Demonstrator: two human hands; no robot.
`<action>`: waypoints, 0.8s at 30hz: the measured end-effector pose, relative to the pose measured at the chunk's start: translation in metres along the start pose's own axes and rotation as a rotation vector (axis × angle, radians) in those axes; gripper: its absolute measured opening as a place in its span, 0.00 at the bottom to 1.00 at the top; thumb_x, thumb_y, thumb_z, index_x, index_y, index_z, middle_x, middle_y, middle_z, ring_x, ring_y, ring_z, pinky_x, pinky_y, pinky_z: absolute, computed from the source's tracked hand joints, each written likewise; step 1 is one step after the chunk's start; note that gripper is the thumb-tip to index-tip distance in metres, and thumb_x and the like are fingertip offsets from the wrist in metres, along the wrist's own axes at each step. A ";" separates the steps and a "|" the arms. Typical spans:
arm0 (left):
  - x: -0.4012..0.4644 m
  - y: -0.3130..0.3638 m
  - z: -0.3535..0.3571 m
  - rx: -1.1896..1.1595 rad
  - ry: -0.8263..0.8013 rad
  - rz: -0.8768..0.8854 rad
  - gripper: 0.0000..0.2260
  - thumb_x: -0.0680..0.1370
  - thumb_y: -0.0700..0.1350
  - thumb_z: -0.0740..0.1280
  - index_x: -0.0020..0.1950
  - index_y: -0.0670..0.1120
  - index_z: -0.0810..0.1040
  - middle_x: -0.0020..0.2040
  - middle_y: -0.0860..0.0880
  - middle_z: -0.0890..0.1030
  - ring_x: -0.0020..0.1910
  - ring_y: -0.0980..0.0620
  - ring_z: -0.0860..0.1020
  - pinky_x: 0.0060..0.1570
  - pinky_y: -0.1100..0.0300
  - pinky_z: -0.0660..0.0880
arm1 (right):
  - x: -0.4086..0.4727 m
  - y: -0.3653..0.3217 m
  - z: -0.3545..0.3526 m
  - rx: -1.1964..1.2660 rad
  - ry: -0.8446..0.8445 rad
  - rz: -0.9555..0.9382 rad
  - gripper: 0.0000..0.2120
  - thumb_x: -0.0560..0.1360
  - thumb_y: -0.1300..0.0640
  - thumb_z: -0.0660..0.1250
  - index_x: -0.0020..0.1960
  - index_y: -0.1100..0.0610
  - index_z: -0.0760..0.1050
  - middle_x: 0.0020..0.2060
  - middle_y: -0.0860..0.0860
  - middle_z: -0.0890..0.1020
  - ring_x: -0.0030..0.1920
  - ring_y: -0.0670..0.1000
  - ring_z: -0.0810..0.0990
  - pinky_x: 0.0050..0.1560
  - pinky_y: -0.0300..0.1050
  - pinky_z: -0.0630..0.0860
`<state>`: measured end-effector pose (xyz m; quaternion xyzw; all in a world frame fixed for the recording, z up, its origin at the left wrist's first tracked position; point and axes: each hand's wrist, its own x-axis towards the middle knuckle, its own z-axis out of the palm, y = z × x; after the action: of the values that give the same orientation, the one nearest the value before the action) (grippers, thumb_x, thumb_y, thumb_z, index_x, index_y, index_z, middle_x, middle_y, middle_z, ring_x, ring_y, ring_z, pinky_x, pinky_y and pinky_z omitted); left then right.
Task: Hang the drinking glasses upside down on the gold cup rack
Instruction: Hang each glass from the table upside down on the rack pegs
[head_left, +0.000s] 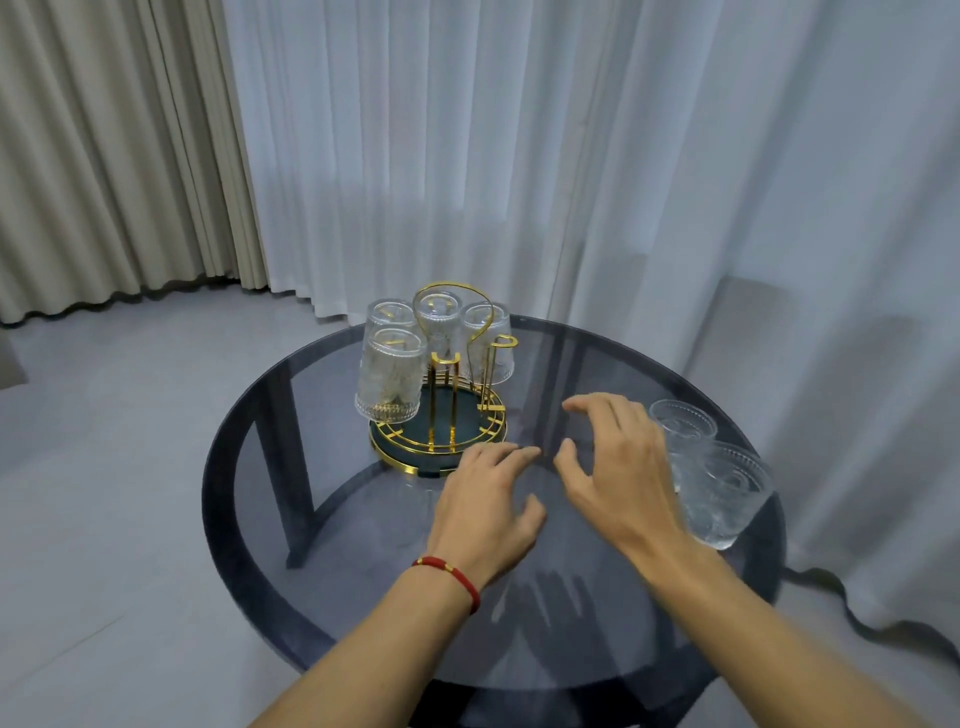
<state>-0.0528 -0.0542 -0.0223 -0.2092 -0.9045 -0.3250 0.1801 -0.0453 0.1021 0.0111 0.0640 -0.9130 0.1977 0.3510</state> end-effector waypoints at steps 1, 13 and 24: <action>-0.001 0.007 0.002 -0.021 0.016 0.012 0.22 0.74 0.48 0.68 0.69 0.50 0.75 0.65 0.52 0.77 0.68 0.53 0.67 0.68 0.61 0.64 | -0.010 0.013 -0.008 -0.029 0.025 0.045 0.17 0.71 0.58 0.70 0.60 0.56 0.78 0.58 0.53 0.80 0.59 0.58 0.77 0.62 0.58 0.72; -0.008 0.067 0.023 -0.235 0.080 -0.143 0.20 0.74 0.46 0.69 0.66 0.51 0.76 0.60 0.55 0.78 0.64 0.55 0.66 0.59 0.69 0.58 | -0.056 0.109 -0.034 0.206 -0.009 0.812 0.54 0.71 0.49 0.79 0.82 0.63 0.46 0.79 0.62 0.63 0.77 0.63 0.64 0.74 0.59 0.65; -0.003 0.073 0.033 -0.503 -0.069 -0.327 0.15 0.75 0.53 0.70 0.61 0.59 0.75 0.55 0.55 0.79 0.57 0.56 0.76 0.53 0.58 0.75 | -0.056 0.116 -0.052 0.234 0.056 0.665 0.35 0.64 0.36 0.76 0.64 0.49 0.68 0.60 0.51 0.77 0.58 0.56 0.78 0.55 0.53 0.76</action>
<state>-0.0203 0.0178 -0.0106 -0.1097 -0.8228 -0.5564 0.0369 -0.0016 0.2282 -0.0275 -0.2027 -0.8451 0.4062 0.2826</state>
